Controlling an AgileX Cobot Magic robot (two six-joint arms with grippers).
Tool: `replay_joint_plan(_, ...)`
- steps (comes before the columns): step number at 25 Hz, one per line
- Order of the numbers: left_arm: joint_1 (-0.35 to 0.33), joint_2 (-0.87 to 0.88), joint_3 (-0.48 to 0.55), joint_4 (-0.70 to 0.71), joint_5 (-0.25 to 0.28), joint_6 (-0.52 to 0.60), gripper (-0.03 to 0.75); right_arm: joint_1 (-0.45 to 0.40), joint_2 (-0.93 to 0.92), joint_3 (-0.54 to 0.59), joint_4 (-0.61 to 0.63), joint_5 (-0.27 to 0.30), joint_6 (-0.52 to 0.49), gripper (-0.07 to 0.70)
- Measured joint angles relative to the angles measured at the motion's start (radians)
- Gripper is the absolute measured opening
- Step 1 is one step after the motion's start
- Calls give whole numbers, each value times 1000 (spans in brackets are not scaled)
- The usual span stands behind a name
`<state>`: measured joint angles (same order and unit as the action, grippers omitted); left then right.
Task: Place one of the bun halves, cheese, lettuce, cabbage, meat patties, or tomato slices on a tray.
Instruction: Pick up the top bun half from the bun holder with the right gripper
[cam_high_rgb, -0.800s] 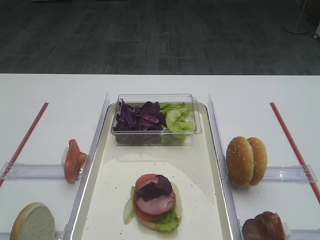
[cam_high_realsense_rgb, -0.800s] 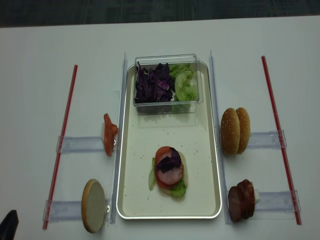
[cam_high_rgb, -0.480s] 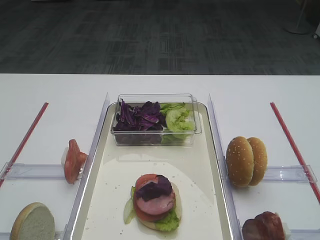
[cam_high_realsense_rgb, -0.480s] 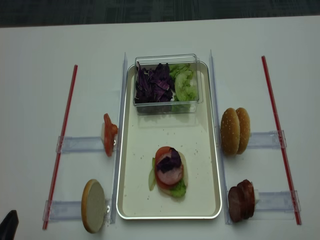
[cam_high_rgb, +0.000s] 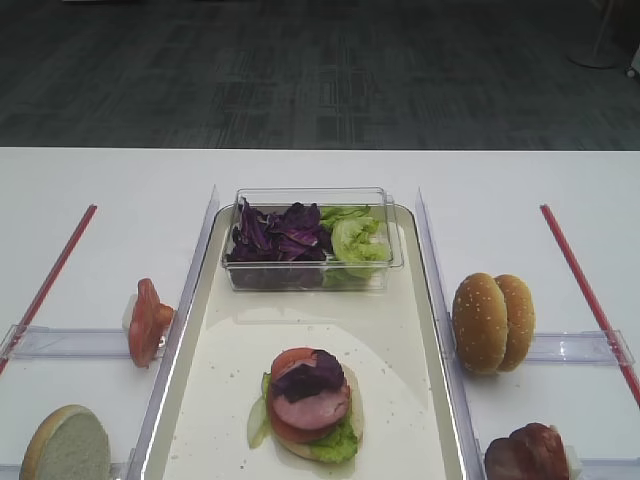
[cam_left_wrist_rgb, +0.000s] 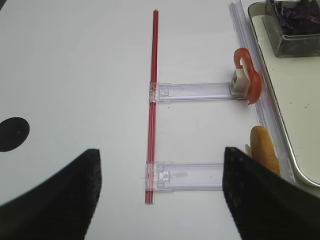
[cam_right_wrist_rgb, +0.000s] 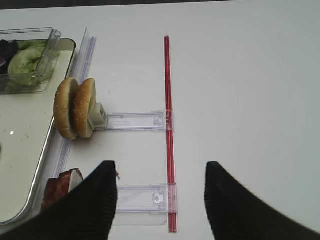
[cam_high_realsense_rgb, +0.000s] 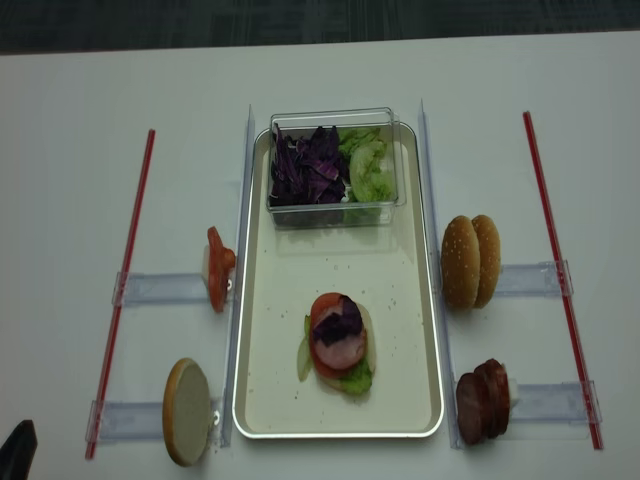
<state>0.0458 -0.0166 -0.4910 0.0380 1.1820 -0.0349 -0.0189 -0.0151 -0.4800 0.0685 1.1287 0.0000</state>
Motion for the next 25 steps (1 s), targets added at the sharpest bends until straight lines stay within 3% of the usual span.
replay_joint_plan(25, 0, 0, 0, 0, 2, 0, 472, 0, 0, 0, -6, 0, 0, 426)
